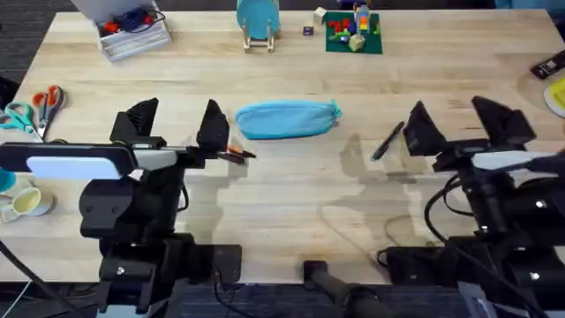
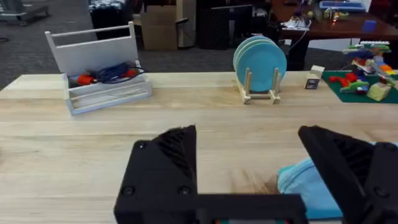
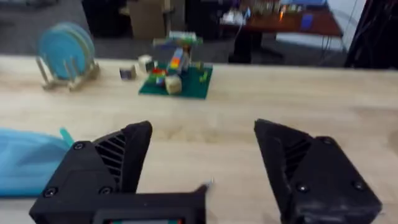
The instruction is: Unzip the bag, pick up the pens from the table one at a time and place them inside, then zip the bag closed.
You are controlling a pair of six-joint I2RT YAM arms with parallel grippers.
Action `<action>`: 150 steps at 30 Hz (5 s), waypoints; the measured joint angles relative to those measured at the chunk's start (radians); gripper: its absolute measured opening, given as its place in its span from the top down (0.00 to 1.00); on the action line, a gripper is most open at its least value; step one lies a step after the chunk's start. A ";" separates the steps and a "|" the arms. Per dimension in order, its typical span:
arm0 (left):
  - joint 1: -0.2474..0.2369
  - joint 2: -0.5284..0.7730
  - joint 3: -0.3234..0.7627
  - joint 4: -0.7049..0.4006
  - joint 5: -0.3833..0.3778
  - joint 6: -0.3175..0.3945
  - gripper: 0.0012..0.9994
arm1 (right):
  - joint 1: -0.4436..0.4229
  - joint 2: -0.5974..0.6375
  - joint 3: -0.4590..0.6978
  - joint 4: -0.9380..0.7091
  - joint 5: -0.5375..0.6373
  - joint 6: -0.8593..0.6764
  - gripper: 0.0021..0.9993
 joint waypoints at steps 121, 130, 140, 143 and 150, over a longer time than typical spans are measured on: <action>0.104 1.221 1.135 -1.126 0.630 1.292 0.01 | 0.000 1.200 1.212 -0.959 -0.121 -0.018 0.00; 0.198 1.288 1.135 -1.180 0.716 1.443 0.01 | 0.000 1.200 1.212 -0.959 -0.121 -0.018 0.00; 0.242 1.354 1.135 -1.195 0.831 1.563 0.01 | 0.000 1.200 1.212 -0.959 -0.121 -0.018 0.00; 0.242 1.399 1.135 -1.187 0.854 1.586 0.01 | 0.000 1.200 1.212 -0.959 -0.121 -0.018 0.00; 0.242 1.497 1.135 -1.192 0.887 1.622 0.01 | 0.000 1.200 1.212 -0.959 -0.121 -0.018 0.00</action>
